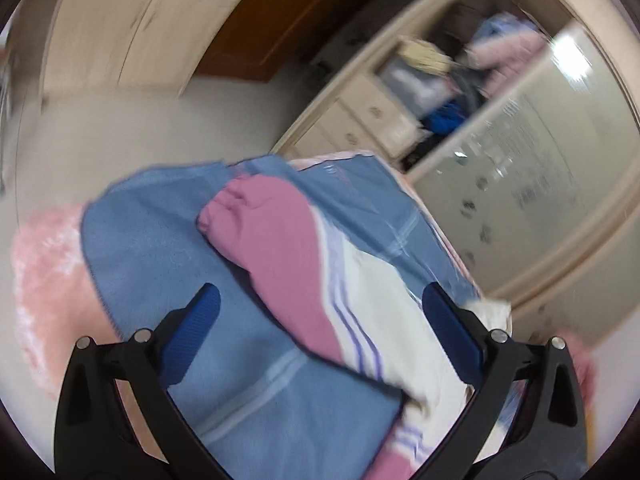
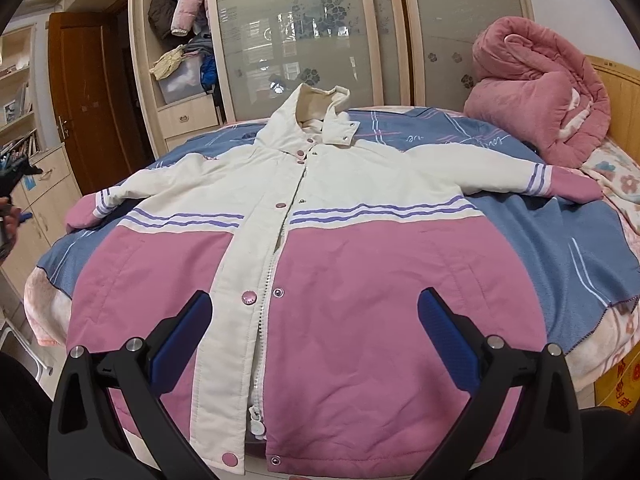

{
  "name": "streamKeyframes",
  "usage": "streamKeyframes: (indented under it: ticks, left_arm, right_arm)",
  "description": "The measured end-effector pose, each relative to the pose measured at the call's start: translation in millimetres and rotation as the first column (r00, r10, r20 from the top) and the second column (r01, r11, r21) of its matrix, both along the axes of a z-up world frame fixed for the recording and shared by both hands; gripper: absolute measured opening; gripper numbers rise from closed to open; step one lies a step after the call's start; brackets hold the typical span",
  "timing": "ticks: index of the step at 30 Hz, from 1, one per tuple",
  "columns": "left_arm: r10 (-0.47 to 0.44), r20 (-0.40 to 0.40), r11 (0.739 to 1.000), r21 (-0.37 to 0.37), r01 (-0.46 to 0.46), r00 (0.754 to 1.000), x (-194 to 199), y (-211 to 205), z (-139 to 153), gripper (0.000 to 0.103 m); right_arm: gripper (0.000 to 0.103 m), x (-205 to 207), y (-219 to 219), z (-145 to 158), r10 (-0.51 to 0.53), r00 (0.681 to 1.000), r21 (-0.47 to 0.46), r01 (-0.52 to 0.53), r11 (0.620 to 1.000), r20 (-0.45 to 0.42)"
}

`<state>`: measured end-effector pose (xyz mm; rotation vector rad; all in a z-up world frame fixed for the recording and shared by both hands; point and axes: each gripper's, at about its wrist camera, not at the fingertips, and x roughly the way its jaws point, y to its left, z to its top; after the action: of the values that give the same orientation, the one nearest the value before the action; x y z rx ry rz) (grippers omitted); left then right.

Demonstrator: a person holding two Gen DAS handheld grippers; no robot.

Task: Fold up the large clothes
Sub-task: 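Reach the left tool to the pink sleeve cuff away from the comforter and grasp it, then carry the sleeve with the left tool across the jacket chest and release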

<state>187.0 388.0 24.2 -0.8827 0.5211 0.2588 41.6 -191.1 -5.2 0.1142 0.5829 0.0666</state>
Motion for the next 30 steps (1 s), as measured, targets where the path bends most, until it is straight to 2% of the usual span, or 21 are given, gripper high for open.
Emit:
streamKeyframes:
  ticks: [3,5,6,9,12,15,18,19,20,23,25,27,28,30]
  left_arm:
    - [0.003,-0.046,0.99,-0.141,-0.009,0.999,23,20,-57,0.1]
    - [-0.012,-0.059,0.97,-0.242,-0.003,0.998,38,28,-82,0.094]
    - [-0.013,-0.049,0.963,-0.268,-0.001,0.999,44,31,-88,0.092]
    - [0.003,-0.045,0.977,-0.213,-0.013,0.999,63,36,-89,0.09]
    - [-0.004,-0.029,0.977,-0.215,-0.002,1.0,79,42,-88,0.09]
    - [0.043,-0.028,0.983,-0.18,-0.048,0.999,93,52,-89,0.09]
    - [0.082,-0.039,0.986,-0.139,-0.086,0.996,105,61,-90,0.082]
    - [0.102,-0.051,0.987,-0.117,-0.107,0.994,111,63,-91,0.068]
    - [0.12,-0.062,0.987,-0.101,-0.126,0.991,113,63,-93,0.043]
    - [0.137,-0.058,0.984,-0.111,-0.142,0.989,117,71,-96,0.02]
    - [0.14,-0.034,0.986,-0.089,-0.143,0.99,116,72,-87,0.012]
    - [0.145,0.005,0.989,-0.004,-0.145,0.989,108,65,-68,0.008]
    - [0.146,0.029,0.986,0.076,-0.148,0.989,108,56,-51,0.007]
    - [0.12,0.077,0.974,0.186,-0.133,0.99,109,39,-24,0.007]
  right_arm:
    - [0.102,5,-2,-6,-0.009,1.0,-0.009,0.008,1.0,-0.021]
    - [0.102,9,-5,-11,-0.019,0.999,-0.017,0.018,1.0,-0.037]
    - [0.102,11,-6,-13,-0.025,0.999,-0.021,0.024,0.999,-0.043]
    - [0.102,18,-10,-20,-0.048,0.996,-0.029,0.046,0.999,-0.069]
    - [0.102,21,-11,-24,-0.057,0.995,-0.03,0.054,0.998,-0.084]
    - [0.102,25,-8,-29,-0.056,0.994,-0.052,0.051,0.997,-0.091]
    - [0.102,27,-8,-32,-0.057,0.993,-0.063,0.051,0.997,-0.1]
    - [0.102,28,-8,-33,-0.058,0.993,-0.067,0.052,0.996,-0.102]
    - [0.102,28,-7,-34,-0.059,0.993,-0.07,0.052,0.996,-0.103]
    - [0.102,29,-7,-36,-0.061,0.992,-0.074,0.053,0.996,-0.112]
    - [0.102,30,-6,-36,-0.058,0.991,-0.072,0.05,0.996,-0.116]
    - [0.102,31,-3,-36,-0.048,0.992,-0.072,0.04,0.997,-0.117]
    - [0.102,32,-1,-36,-0.045,0.992,-0.074,0.036,0.997,-0.116]
    - [0.102,34,2,-36,-0.036,0.992,-0.079,0.027,0.997,-0.12]
